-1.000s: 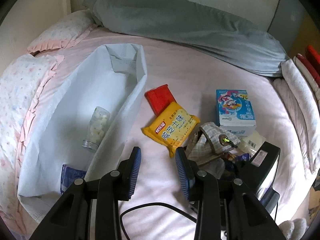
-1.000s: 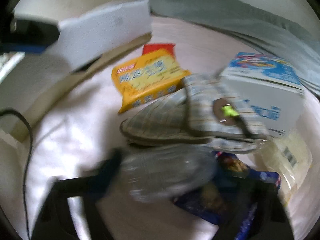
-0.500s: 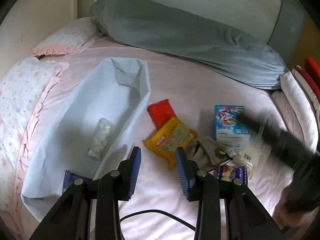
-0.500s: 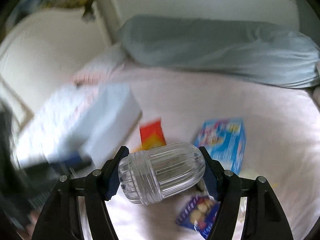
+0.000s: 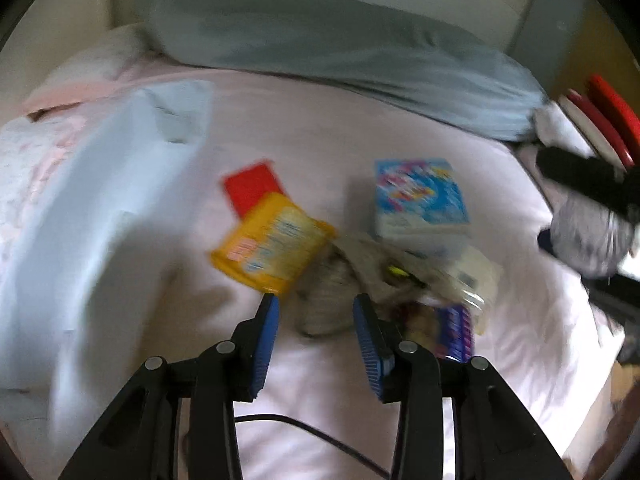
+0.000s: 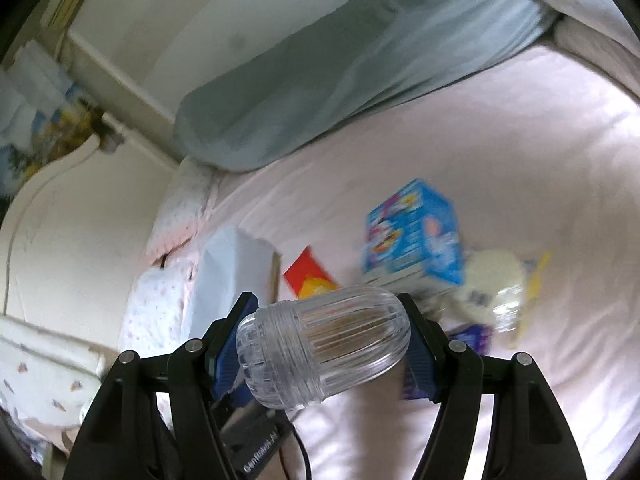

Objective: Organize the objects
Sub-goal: 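Grasp the second blue snack bag with the left gripper while the right gripper holds the jar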

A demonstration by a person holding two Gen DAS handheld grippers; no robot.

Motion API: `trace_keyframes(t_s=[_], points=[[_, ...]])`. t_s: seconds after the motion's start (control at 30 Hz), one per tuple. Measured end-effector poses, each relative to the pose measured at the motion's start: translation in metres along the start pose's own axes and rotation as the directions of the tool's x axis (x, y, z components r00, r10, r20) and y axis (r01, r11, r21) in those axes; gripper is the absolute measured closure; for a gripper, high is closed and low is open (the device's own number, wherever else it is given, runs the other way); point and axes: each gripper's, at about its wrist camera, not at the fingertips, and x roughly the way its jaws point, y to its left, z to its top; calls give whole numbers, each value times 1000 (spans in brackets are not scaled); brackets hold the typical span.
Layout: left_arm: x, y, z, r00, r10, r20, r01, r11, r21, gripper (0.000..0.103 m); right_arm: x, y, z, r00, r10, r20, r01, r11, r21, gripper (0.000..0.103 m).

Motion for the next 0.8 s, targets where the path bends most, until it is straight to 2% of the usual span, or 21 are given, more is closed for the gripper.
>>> trace_keyframes(t_s=[0.1, 0.13, 0.2, 0.33, 0.37, 0.47, 0.53, 0.57, 0.63, 0.73, 0.77, 0.8], points=[[25, -20, -6, 991, -107, -75, 109, 994, 24, 65, -13, -14, 4, 997, -67, 30, 68, 998, -12, 34], [31, -26, -8, 986, -134, -94, 137, 990, 23, 65, -5, -13, 8, 994, -103, 29, 104, 994, -17, 34], [50, -37, -13, 967, -205, -152, 209, 978, 8, 65, 8, -21, 13, 990, -139, 11, 139, 990, -1, 34], [80, -57, -22, 940, -257, -225, 264, 964, 1, 65, 9, -44, 18, 998, -65, -20, 67, 994, 92, 34], [84, -59, -23, 938, -259, -228, 267, 964, 1, 59, 11, -46, 19, 998, -58, -16, 59, 993, 99, 34], [90, -70, -27, 948, -261, -182, 267, 964, 11, 41, 4, -52, 23, 998, -59, 2, 59, 993, 107, 34], [93, -77, -28, 955, -236, -178, 244, 969, 29, 37, 0, -56, 24, 998, -56, 6, 55, 991, 120, 34], [93, -81, -31, 959, -233, -164, 244, 968, 50, 29, 3, -55, 24, 999, -52, 4, 51, 991, 124, 34], [93, -89, -35, 964, -216, -154, 231, 969, 87, 24, 4, -56, 25, 999, -44, -4, 44, 991, 129, 34], [95, -107, -42, 985, -114, -127, 141, 965, 221, 24, 13, -52, 25, 999, -38, -12, 39, 992, 120, 34], [95, -112, -44, 989, -81, -125, 111, 960, 258, 31, 9, -51, 24, 999, -38, -13, 39, 993, 115, 34], [94, -114, -44, 993, -37, -114, 68, 956, 286, 42, 9, -50, 24, 999, -38, -12, 39, 994, 107, 34]])
